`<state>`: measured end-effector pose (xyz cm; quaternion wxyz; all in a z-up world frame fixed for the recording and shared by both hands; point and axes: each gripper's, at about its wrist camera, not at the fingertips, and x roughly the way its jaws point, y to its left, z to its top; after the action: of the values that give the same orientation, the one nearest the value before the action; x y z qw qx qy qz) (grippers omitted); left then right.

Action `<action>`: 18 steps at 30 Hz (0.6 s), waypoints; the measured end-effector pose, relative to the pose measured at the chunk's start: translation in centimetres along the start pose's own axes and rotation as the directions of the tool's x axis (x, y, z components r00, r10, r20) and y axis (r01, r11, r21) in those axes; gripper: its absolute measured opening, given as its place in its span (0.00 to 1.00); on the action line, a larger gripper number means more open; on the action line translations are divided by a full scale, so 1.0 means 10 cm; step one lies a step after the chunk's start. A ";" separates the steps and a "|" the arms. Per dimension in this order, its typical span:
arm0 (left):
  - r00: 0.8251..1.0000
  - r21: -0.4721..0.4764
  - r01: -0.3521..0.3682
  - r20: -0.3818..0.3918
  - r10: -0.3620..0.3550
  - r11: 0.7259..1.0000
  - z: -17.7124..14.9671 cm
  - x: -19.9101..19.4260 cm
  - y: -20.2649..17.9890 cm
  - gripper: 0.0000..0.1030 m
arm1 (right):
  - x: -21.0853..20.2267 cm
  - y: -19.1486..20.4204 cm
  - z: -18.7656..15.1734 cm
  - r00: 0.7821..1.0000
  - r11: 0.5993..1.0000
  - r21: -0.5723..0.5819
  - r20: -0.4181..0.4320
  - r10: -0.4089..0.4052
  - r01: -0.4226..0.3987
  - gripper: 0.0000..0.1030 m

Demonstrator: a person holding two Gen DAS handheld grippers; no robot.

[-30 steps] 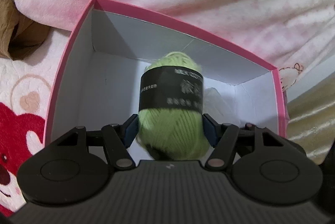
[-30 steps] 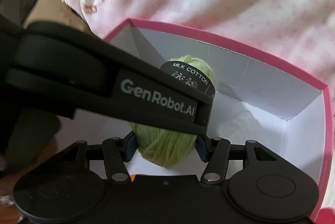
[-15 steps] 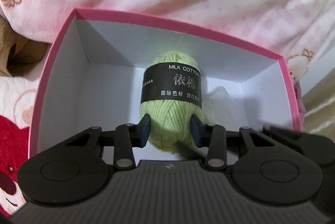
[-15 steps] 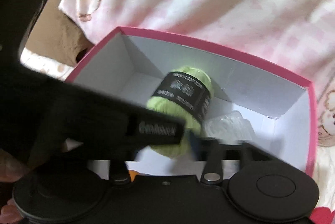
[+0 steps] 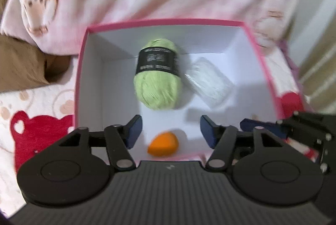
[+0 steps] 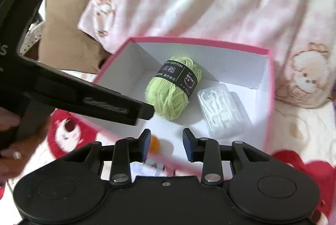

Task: Organize objects
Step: 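Release the yarn ball into the pink box and raise the left tool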

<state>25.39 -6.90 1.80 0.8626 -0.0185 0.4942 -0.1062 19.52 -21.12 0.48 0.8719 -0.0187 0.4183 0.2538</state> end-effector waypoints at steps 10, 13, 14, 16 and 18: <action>0.996 0.158 0.051 -0.077 -0.040 0.986 -0.30 -1.01 -0.45 0.67 | -1.28 0.25 -0.12 0.997 0.992 -0.115 0.053 -0.048 0.054 0.40; 0.996 0.187 0.052 -0.078 -0.038 0.981 -0.46 -1.24 -0.49 0.68 | -1.51 0.30 -0.15 0.999 0.994 -0.111 0.034 -0.011 0.014 0.48; 0.996 0.205 0.059 -0.084 -0.042 0.977 -0.53 -1.29 -0.49 0.69 | -1.56 0.32 -0.17 1.000 0.994 -0.109 0.027 -0.003 0.006 0.49; 0.996 0.238 0.055 -0.081 -0.037 0.970 -0.65 -1.37 -0.50 0.68 | -1.60 0.34 -0.25 1.000 0.995 -0.095 0.001 0.021 -0.021 0.49; 0.997 0.256 0.048 -0.078 -0.029 0.965 -0.81 -1.44 -0.49 0.68 | -1.65 0.37 -0.35 1.000 0.998 -0.057 -0.016 0.021 -0.022 0.49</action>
<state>10.65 -8.19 10.53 0.8366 0.0882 0.5073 -0.1870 6.77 -25.81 11.06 0.8650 -0.0410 0.4179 0.2748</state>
